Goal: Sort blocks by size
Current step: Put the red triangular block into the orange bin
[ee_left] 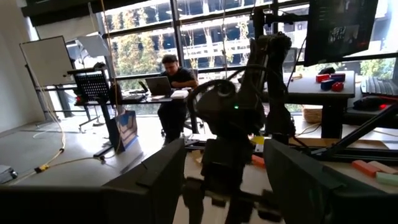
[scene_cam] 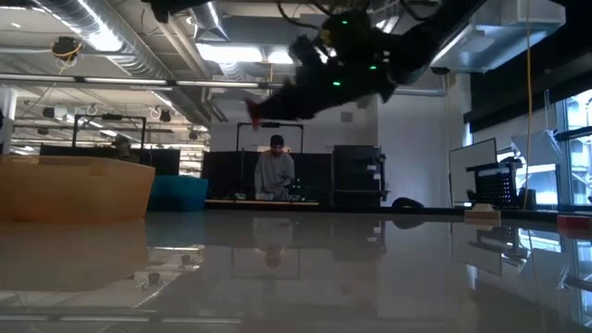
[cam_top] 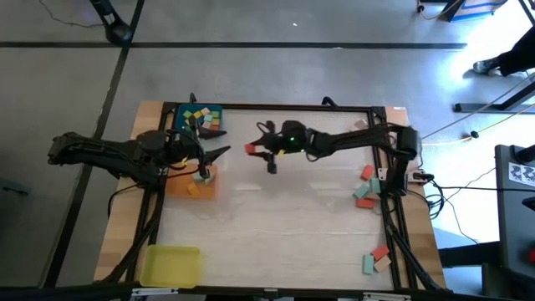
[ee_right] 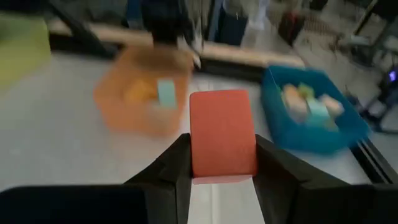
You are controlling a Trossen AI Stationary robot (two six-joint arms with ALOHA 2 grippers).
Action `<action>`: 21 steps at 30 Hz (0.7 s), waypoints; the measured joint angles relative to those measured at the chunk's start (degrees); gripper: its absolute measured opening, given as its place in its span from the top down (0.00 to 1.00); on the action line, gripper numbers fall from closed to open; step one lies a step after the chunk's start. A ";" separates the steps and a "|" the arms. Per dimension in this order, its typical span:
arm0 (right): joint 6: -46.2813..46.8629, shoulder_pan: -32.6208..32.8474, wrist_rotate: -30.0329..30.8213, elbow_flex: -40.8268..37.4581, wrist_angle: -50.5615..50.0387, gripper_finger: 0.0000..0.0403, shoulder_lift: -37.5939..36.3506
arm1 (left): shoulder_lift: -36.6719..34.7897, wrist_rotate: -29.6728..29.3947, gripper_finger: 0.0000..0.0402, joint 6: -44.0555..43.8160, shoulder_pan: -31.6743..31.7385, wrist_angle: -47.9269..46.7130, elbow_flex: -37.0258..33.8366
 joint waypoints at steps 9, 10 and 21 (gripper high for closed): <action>3.41 4.95 0.11 17.46 4.19 0.67 15.51 | 1.02 0.03 0.49 -0.70 -0.02 0.29 -0.02; 3.49 5.26 0.12 19.69 4.39 0.67 17.05 | 1.02 0.03 0.49 -0.73 -0.12 0.29 -0.02; 6.92 7.90 2.04 35.63 3.16 0.64 28.19 | 1.02 -0.01 0.49 -0.46 -0.13 0.40 -0.02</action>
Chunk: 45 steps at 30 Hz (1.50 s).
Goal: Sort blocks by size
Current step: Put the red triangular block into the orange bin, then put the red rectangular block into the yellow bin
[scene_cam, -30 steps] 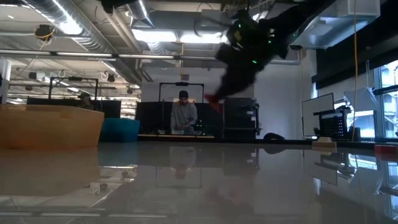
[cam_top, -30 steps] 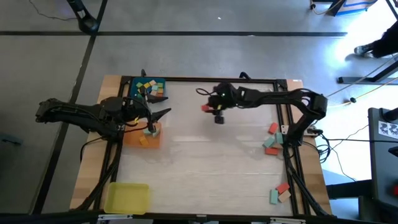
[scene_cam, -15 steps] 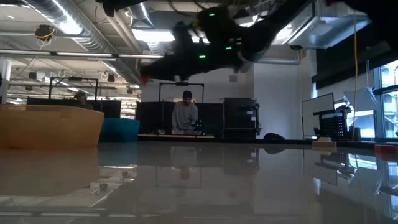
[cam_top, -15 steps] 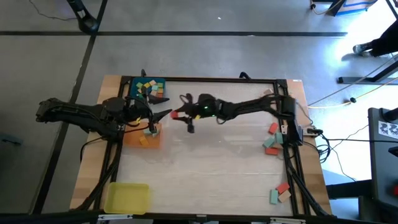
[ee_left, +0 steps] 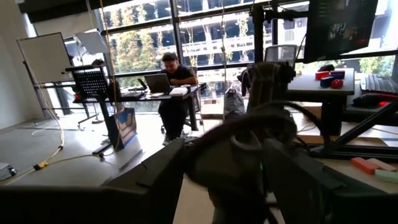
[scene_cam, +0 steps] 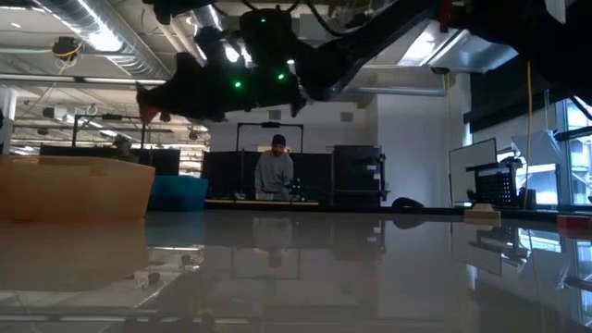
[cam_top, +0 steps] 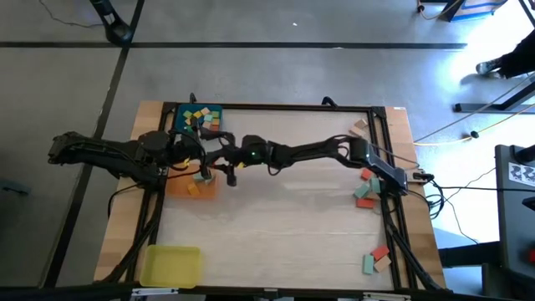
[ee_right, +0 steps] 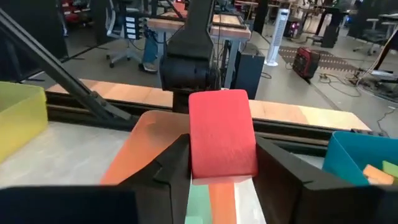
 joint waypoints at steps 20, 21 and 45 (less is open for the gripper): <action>-4.95 -0.21 -1.38 6.97 -31.17 0.46 -5.08 | -0.15 -0.09 0.49 -1.05 0.00 0.03 0.00; -5.28 -0.41 -1.35 6.97 -36.13 0.47 -6.37 | -0.15 -0.13 0.49 -1.07 0.02 -0.15 0.00; 5.49 -1.30 17.99 -12.35 -92.52 0.48 -41.69 | -0.13 0.04 0.49 -1.28 0.00 -1.28 0.02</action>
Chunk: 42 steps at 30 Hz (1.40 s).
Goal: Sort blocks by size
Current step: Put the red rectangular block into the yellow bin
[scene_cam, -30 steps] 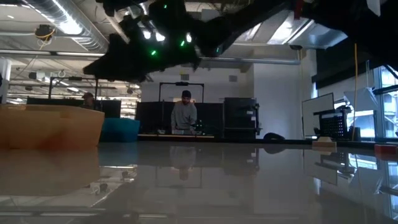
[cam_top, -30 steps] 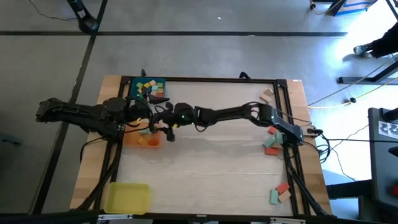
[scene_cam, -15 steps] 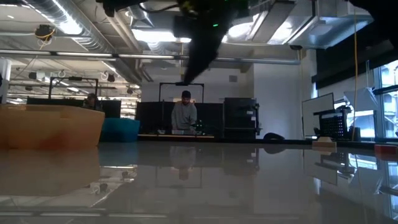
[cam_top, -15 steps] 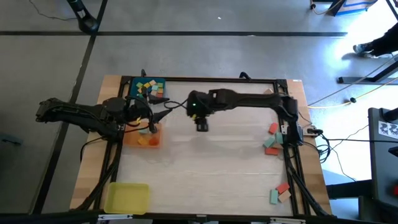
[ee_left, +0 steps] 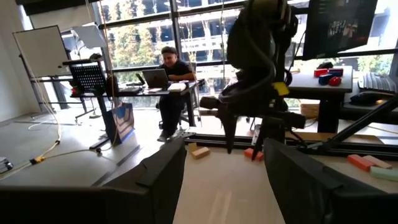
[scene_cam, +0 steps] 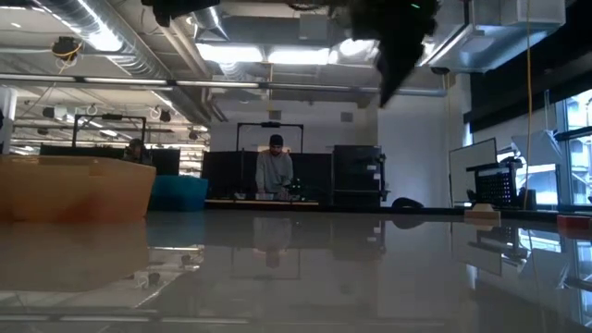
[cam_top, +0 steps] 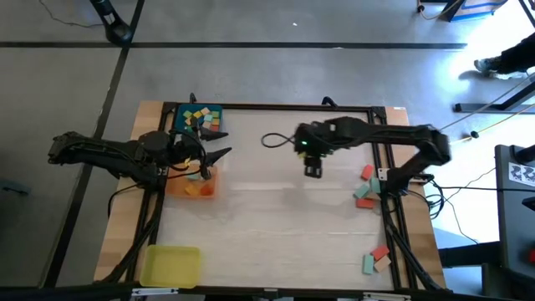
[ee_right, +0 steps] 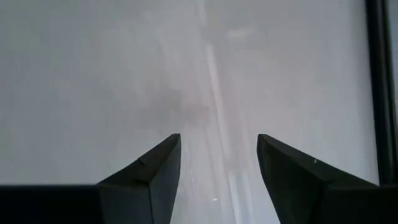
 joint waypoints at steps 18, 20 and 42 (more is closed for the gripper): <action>48.98 -0.02 6.28 -38.68 -0.75 0.48 -26.33 | 0.00 -0.02 0.49 -0.43 0.00 0.28 0.00; 51.84 -0.02 5.98 -40.91 -1.99 0.48 -26.02 | 0.00 0.00 0.49 -0.47 0.00 0.24 0.00; 49.81 -12.15 3.10 -48.16 -5.28 0.97 -13.77 | 0.02 -0.02 0.49 -0.45 0.00 0.00 0.00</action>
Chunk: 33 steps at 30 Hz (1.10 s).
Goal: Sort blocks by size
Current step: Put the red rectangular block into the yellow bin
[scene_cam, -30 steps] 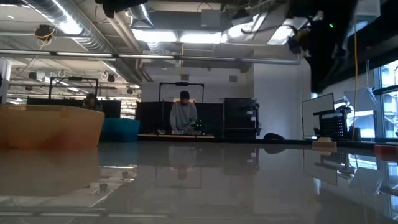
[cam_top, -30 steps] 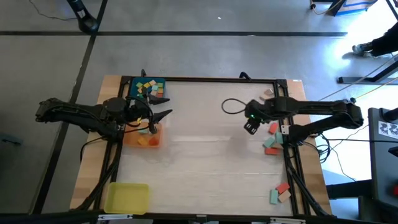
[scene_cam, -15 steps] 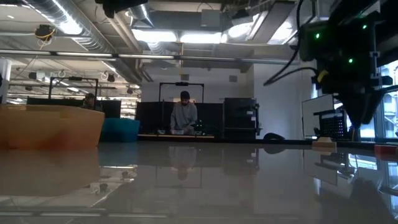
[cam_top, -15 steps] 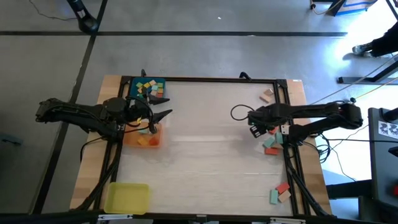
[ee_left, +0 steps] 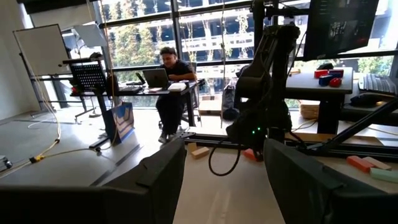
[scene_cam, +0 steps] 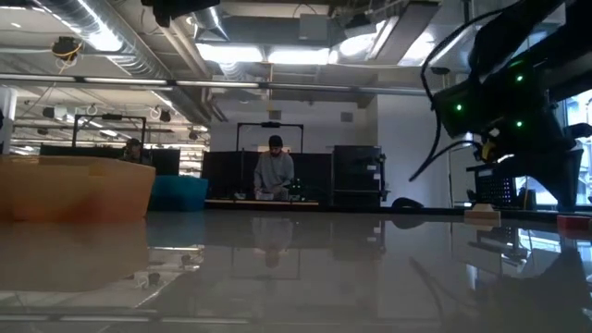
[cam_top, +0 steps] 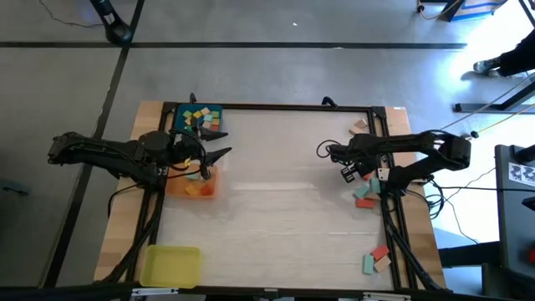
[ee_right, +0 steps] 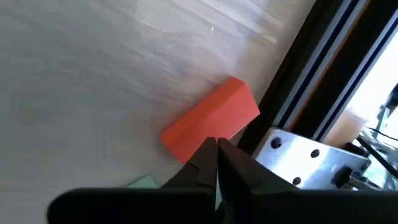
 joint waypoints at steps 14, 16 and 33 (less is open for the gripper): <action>-6.58 0.61 -1.47 1.34 6.98 0.98 6.29 | 0.00 0.00 0.49 0.02 0.00 -0.48 0.02; -7.27 1.79 -0.95 2.62 8.54 0.98 6.31 | 0.00 -0.02 0.49 0.02 0.00 -0.44 0.02; -34.88 16.74 -2.91 8.38 30.11 0.98 6.44 | 0.00 -0.01 0.49 0.02 0.00 0.19 0.02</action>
